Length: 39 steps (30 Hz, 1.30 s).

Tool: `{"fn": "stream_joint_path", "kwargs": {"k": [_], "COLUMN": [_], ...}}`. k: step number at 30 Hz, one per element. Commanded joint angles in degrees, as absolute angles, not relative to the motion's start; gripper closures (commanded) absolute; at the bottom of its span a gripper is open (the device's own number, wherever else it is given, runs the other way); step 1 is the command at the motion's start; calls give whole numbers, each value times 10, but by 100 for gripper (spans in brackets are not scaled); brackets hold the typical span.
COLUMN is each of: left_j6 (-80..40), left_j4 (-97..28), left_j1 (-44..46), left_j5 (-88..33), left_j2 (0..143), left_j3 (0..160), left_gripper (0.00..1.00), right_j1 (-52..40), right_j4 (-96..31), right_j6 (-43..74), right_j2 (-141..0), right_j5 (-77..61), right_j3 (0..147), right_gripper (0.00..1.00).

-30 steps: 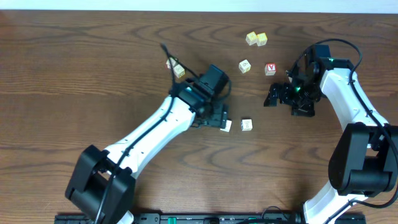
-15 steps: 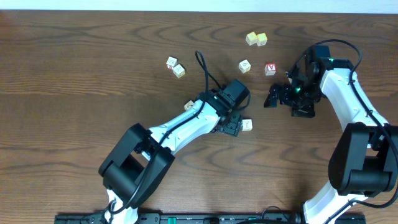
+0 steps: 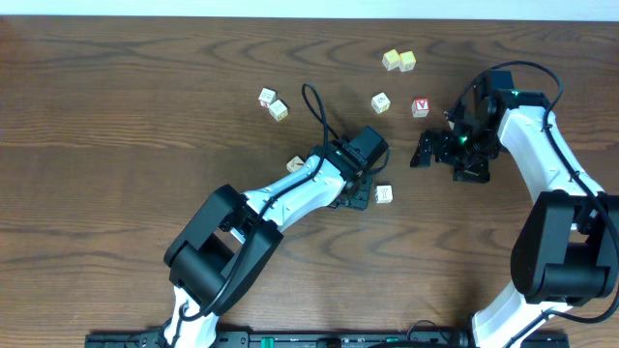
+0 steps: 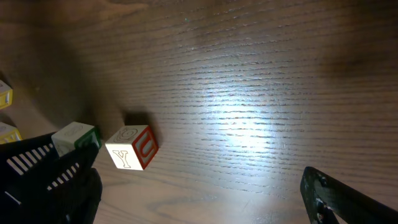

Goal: Lift 4 blocks

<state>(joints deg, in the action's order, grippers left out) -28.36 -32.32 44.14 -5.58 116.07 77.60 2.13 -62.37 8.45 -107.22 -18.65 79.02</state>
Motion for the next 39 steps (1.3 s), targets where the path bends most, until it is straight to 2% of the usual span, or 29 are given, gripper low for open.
{"fn": "stream_joint_path", "kwargs": {"k": [1,7,17,39], "left_j6": [-347,-413,-413,-412], "left_j4": [-321,-295,-279,-249], "left_j1": [442,443,473,473], "left_j5": [-44,-47,-54,-19], "left_j2": [1165,1165,1165,1165], "left_j3": [778,778,778,778], "left_gripper": [59,60,63,61], "right_j1": [22,20,20,16], "right_j4": [-626,-626,-627,-628], "right_j6": [76,76,77,76], "right_j2": [-1074,-1074,-1074,-1074], "right_j5": [-189,-189,-189,-189], "right_j3": [798,798,798,798], "right_gripper": [1,1,1,1]}}
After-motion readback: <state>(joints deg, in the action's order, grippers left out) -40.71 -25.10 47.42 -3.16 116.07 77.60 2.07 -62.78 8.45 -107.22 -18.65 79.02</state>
